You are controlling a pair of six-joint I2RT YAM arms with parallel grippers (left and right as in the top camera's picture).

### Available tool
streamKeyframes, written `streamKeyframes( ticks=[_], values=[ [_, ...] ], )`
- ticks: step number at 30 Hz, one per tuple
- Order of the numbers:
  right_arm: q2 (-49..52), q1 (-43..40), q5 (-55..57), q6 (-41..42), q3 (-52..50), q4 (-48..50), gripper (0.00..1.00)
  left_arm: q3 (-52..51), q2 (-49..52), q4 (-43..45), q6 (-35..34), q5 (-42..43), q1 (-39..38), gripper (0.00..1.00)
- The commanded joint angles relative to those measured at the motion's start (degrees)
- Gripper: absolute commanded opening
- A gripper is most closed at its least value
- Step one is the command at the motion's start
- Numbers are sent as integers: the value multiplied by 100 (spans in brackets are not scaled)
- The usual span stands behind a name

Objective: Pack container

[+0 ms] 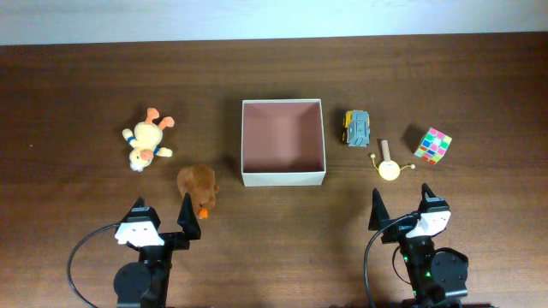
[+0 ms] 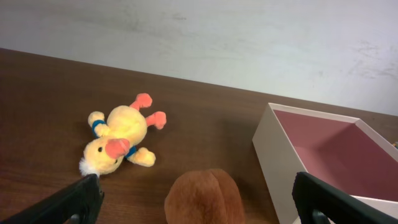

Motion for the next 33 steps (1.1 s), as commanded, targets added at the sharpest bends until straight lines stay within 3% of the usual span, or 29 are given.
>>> streamKeyframes(
  ticks=[1,33],
  values=[
    [-59,-33,-11,4,-26,-37,98,-44,-39,2,114,63,28,99],
    [-59,-28,-328,31,-26,199,99,-44,-37,2,114,63,28,99]
  ],
)
